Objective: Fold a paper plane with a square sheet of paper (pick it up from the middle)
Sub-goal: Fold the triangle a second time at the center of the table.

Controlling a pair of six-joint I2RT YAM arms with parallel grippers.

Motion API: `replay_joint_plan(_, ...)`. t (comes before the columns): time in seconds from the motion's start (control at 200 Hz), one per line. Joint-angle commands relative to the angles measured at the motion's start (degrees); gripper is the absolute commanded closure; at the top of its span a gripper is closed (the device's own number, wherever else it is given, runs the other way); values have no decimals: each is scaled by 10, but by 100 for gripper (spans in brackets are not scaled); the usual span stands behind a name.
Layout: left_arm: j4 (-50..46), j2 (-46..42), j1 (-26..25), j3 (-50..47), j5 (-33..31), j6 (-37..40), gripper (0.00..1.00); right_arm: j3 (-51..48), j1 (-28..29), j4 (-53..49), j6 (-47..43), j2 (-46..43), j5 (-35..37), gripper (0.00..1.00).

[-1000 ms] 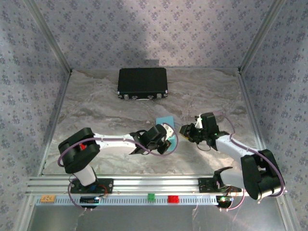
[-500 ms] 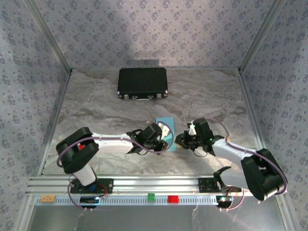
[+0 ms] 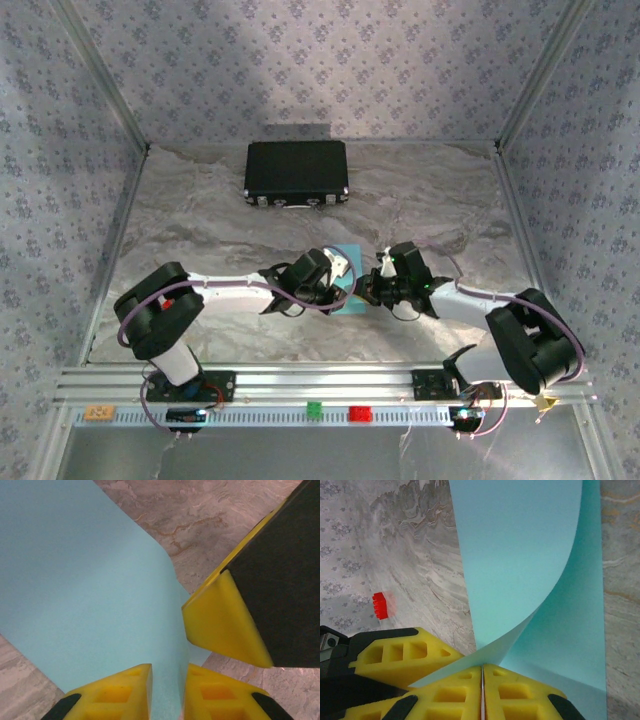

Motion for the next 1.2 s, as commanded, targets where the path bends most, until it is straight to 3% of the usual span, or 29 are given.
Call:
replay_joint_plan(0.0, 18, -15, 9, 6, 33, -10, 76, 15, 6, 19, 13, 13, -6, 90)
replay_joint_plan(0.645, 33, -11, 23, 6, 48, -16, 74, 13, 5, 24, 15, 16, -1, 90)
replay_joint_plan(0.88, 35, 2, 30, 8, 67, -19, 79, 9, 4, 29, 17, 15, -1, 90)
replay_joint_plan(1.194, 38, 1, 40, 7, 74, -18, 98, 9, 1, 12, 11, 11, 6, 90)
